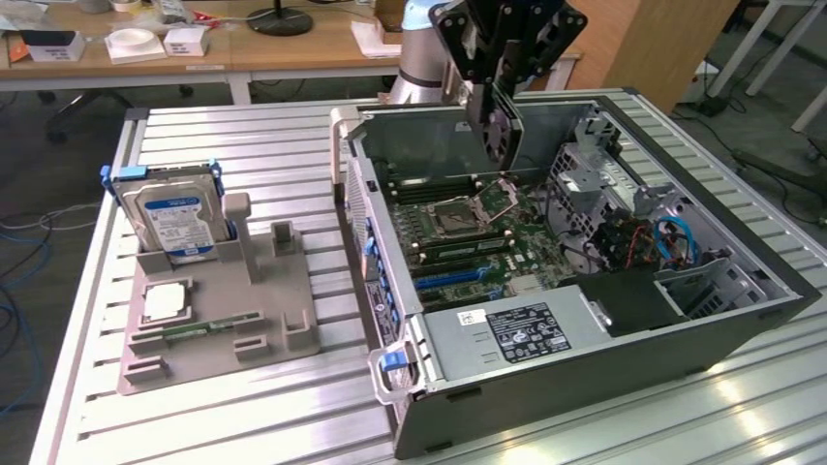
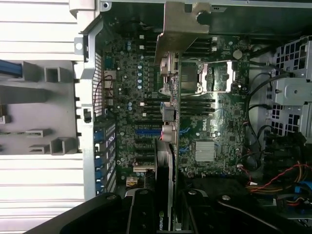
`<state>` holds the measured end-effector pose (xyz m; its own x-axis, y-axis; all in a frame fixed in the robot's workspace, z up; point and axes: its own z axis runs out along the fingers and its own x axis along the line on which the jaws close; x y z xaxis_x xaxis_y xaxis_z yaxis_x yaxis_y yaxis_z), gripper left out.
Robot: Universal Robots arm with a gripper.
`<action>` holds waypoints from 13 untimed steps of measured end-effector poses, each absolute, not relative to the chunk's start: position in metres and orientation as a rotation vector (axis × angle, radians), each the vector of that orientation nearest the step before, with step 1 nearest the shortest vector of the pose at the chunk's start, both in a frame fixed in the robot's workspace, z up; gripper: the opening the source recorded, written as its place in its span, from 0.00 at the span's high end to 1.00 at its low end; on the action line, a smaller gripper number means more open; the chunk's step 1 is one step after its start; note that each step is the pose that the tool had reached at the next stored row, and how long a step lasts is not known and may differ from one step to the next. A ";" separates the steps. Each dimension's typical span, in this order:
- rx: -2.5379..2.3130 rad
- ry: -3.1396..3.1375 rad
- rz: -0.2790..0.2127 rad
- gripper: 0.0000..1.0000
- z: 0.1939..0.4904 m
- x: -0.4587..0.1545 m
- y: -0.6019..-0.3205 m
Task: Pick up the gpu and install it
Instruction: 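Pick up the gpu and move the gpu toward the slot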
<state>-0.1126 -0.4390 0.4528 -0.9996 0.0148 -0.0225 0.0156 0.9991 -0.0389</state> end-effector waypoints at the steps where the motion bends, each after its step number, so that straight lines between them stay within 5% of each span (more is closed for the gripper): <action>1: 0.024 3.119 -0.061 0.73 0.453 -0.111 -0.439; 13: 0.024 3.119 -0.059 0.73 0.453 -0.098 -0.439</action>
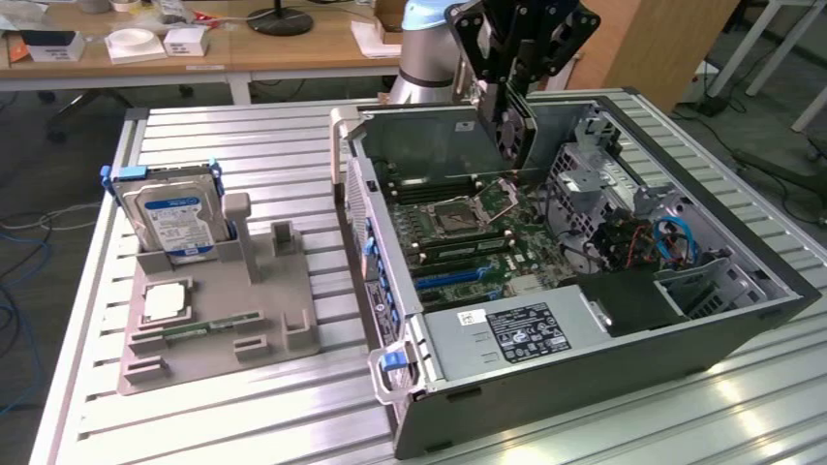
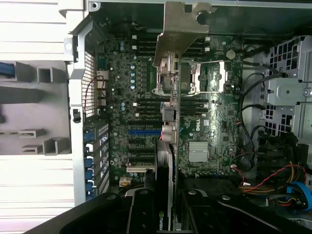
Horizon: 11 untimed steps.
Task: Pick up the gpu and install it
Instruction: 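Pick up the gpu and move the gpu toward the slot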
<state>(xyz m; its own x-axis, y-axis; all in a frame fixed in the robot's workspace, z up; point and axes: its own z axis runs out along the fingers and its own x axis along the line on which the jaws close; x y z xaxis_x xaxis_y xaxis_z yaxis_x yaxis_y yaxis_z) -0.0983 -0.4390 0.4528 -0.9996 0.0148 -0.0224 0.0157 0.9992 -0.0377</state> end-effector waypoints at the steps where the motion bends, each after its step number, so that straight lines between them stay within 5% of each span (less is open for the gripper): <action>1: 0.024 3.119 -0.059 0.73 0.453 -0.097 -0.439; 11: 0.024 3.119 -0.059 0.73 0.453 -0.088 -0.439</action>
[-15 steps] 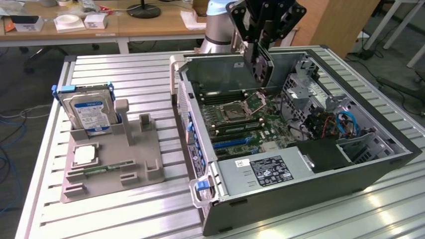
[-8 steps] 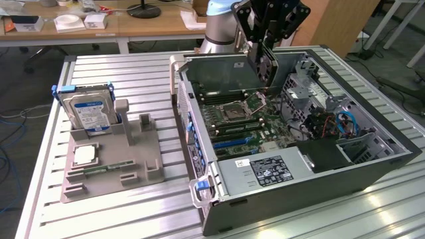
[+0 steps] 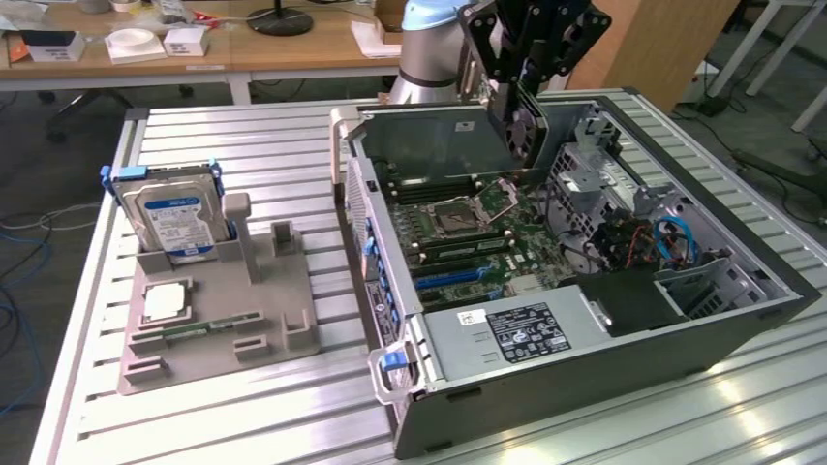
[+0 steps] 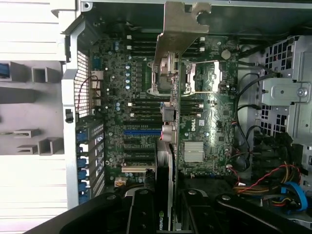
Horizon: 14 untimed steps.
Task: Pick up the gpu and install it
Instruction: 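Pick up the gpu and move the gpu toward the slot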
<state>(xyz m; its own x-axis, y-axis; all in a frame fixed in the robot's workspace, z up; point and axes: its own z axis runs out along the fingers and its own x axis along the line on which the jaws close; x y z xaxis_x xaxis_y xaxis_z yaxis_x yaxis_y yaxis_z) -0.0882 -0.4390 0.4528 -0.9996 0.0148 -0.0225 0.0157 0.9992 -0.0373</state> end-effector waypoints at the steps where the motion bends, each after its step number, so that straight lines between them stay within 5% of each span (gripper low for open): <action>1: 0.024 3.119 -0.059 0.73 0.453 -0.087 -0.439; 14: 0.024 3.119 -0.057 0.73 0.453 -0.070 -0.439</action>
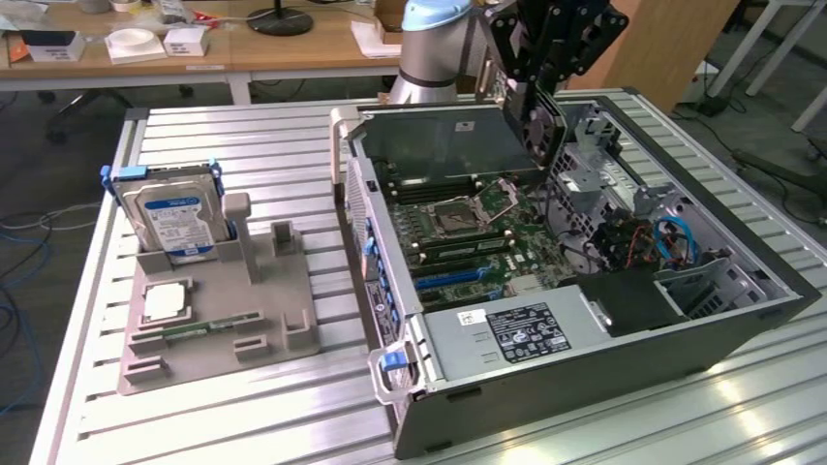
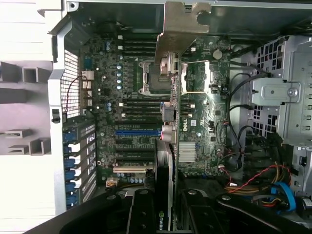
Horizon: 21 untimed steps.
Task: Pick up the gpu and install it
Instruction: 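Pick up the gpu and move the gpu toward the slot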
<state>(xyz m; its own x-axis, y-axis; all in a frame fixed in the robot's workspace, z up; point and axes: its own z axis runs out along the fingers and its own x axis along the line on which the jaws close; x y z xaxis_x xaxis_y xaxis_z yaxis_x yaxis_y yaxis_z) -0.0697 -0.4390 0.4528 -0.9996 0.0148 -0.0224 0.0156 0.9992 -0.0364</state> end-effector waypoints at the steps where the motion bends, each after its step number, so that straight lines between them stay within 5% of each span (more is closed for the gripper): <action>1: 0.024 3.119 -0.057 0.73 0.453 -0.069 -0.439; 21: 0.023 3.119 -0.055 0.73 0.453 -0.041 -0.439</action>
